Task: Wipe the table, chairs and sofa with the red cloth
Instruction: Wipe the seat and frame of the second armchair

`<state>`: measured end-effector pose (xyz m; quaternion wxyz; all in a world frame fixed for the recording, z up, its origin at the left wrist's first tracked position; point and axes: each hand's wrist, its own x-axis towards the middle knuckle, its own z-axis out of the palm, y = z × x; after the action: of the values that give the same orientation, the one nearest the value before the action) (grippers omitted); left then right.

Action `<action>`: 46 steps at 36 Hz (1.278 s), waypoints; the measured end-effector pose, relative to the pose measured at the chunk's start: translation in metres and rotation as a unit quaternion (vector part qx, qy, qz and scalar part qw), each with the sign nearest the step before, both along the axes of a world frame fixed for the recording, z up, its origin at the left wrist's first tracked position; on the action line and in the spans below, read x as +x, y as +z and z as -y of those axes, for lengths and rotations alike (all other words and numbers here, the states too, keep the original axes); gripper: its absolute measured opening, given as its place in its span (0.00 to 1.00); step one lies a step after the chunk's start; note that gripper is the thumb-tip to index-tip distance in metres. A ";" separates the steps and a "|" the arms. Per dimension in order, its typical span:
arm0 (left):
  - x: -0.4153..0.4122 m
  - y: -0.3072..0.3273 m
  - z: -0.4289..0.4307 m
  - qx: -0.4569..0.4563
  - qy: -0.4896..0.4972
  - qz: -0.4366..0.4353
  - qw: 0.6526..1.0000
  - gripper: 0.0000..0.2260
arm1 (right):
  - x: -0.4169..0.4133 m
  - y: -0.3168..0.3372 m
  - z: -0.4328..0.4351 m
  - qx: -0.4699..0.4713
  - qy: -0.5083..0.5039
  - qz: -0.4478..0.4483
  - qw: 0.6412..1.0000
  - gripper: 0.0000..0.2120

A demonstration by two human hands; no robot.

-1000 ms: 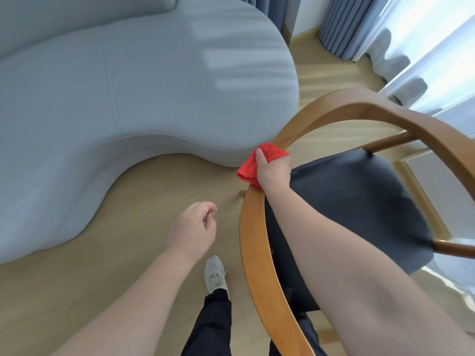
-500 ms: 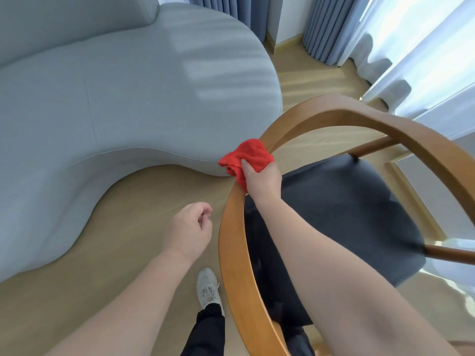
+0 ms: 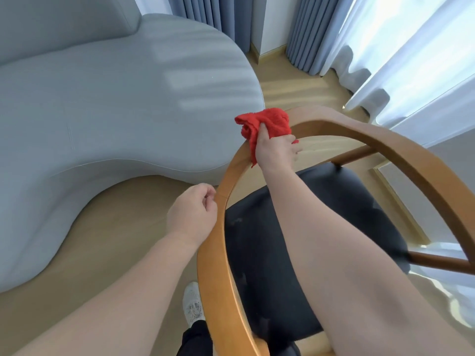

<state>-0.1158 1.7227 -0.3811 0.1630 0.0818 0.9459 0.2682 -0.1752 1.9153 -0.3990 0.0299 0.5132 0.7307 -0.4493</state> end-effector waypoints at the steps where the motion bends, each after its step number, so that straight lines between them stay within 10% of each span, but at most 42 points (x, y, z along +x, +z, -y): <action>1: -0.001 0.001 -0.004 0.003 -0.001 -0.002 1.000 0.08 | 0.001 0.002 0.000 0.036 0.016 0.022 0.999 0.42; 9: -0.006 0.005 -0.013 -0.006 -0.014 -0.014 1.000 0.09 | 0.010 0.005 -0.012 0.271 0.171 0.008 0.947 0.43; 12: -0.010 0.003 -0.014 -0.009 -0.017 -0.020 1.000 0.09 | 0.009 0.003 -0.029 0.407 0.344 -0.086 0.842 0.34; 16: -0.015 0.001 -0.017 -0.008 -0.024 -0.030 0.999 0.09 | 0.003 -0.001 -0.056 0.435 0.634 -0.206 0.605 0.23; 24: -0.019 0.000 -0.025 -0.020 -0.044 -0.040 0.998 0.09 | -0.012 0.011 -0.091 0.436 0.767 -0.112 0.458 0.49; 29: -0.026 0.001 -0.043 -0.019 -0.053 -0.050 0.997 0.11 | -0.022 0.009 -0.098 0.417 0.758 -0.160 0.476 0.40; 46: -0.074 -0.017 -0.137 -0.024 -0.132 -0.105 0.985 0.26 | -0.002 -0.018 -0.203 0.339 0.554 -0.069 0.757 0.40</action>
<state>-0.1898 1.8595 -0.3984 0.0989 0.2299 0.9448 0.2115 -0.1770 2.1180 -0.4165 0.0476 -0.0374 0.9920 -0.1109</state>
